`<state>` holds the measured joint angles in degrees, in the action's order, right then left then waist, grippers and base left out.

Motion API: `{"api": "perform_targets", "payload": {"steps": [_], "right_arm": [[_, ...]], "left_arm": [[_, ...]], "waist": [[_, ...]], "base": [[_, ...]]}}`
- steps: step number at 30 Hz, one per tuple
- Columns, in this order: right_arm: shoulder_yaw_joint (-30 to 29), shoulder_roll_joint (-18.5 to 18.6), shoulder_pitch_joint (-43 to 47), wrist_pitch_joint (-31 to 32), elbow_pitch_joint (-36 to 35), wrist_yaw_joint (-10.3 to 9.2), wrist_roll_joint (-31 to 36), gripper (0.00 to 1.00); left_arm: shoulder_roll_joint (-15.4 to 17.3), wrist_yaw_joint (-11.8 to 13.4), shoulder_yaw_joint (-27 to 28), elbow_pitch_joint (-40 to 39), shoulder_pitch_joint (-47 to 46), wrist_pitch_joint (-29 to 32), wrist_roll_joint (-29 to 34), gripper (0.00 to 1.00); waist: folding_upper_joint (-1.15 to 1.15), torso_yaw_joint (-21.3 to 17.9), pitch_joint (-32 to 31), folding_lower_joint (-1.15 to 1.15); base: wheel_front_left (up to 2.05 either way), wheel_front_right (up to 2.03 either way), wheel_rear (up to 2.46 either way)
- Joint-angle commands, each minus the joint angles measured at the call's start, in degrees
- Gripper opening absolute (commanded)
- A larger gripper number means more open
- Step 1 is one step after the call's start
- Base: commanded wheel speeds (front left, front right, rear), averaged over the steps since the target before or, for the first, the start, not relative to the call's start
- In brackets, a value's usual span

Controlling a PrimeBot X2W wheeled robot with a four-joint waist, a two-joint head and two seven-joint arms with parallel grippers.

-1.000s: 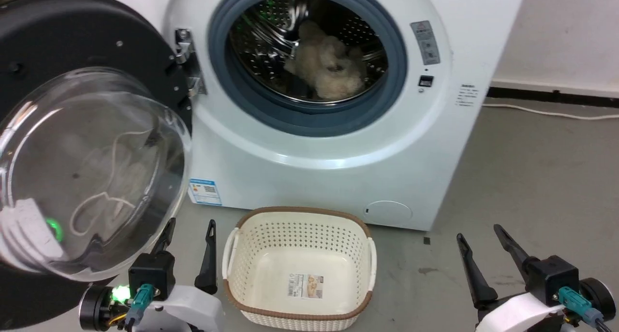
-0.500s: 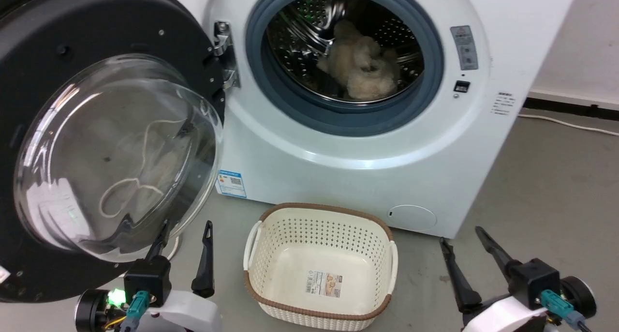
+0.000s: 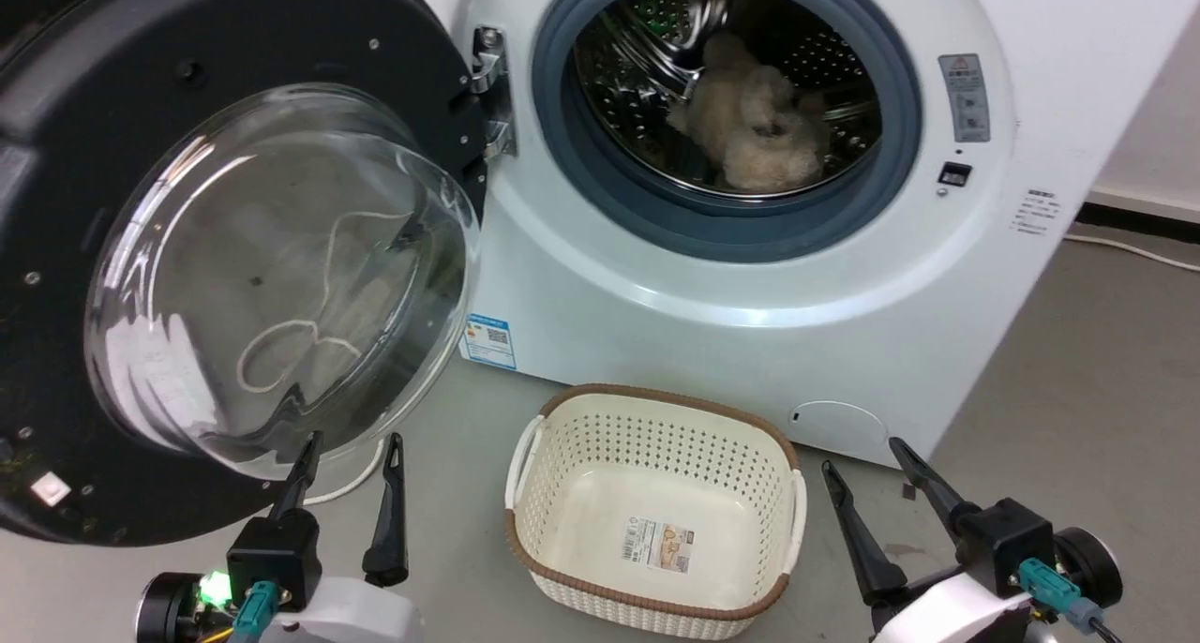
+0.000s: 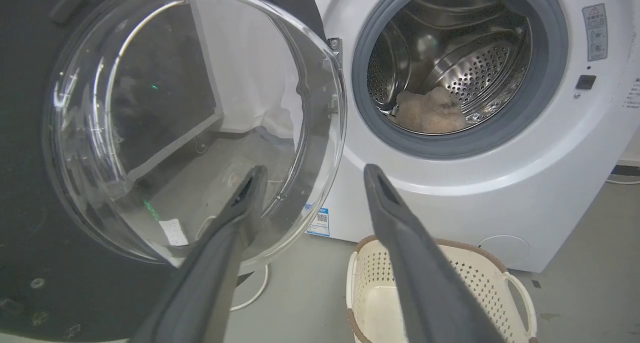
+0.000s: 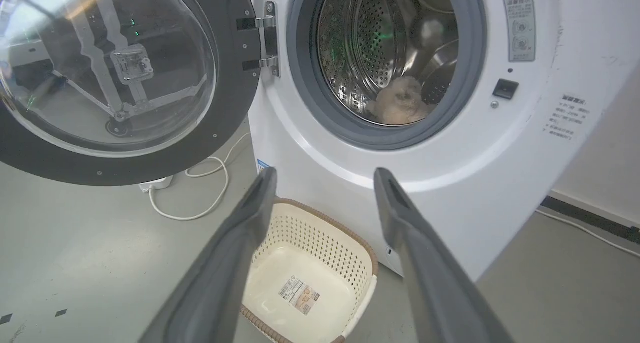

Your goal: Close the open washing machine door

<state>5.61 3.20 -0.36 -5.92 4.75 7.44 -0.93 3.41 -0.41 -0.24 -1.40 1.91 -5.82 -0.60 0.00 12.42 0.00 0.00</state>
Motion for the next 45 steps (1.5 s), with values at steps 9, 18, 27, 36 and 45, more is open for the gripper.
{"api": "perform_targets", "payload": {"steps": [9,18,27,36,45], "right_arm": [[0.93,0.06,-0.57,-1.6,0.9,0.02,-0.55,1.0],[2.2,0.05,-0.33,-2.91,1.87,0.03,-0.74,1.0],[3.42,0.03,-0.53,-3.99,2.73,0.03,-1.09,1.0],[4.12,0.07,0.33,-5.31,3.47,0.03,-1.51,1.0],[2.99,0.03,2.7,-6.63,3.02,0.04,-0.93,1.0]], "left_arm": [[0.67,-0.24,0.35,-0.14,1.24,-1.7,-0.17,1.0],[0.7,-0.5,0.48,-0.09,1.52,-3.01,-0.36,1.0],[0.83,-0.75,0.71,-0.3,2.04,-4.09,-0.36,1.0],[0.78,-1.75,1.15,0.16,2.17,-5.41,-1.52,0.0],[-0.16,-2.58,11.04,-6.63,-3.98,-6.72,-10.13,0.0]], "waist": [[0.0,2.47,-0.18,0.0],[0.0,5.1,-0.2,0.0],[0.0,7.25,-0.19,0.0],[0.0,9.76,-0.43,0.0],[0.0,12.34,0.72,0.0]], "base": [[0.0,0.0,0.0],[0.0,0.0,0.0],[0.0,0.0,0.0],[0.0,0.0,0.0],[0.0,0.0,0.0]]}}
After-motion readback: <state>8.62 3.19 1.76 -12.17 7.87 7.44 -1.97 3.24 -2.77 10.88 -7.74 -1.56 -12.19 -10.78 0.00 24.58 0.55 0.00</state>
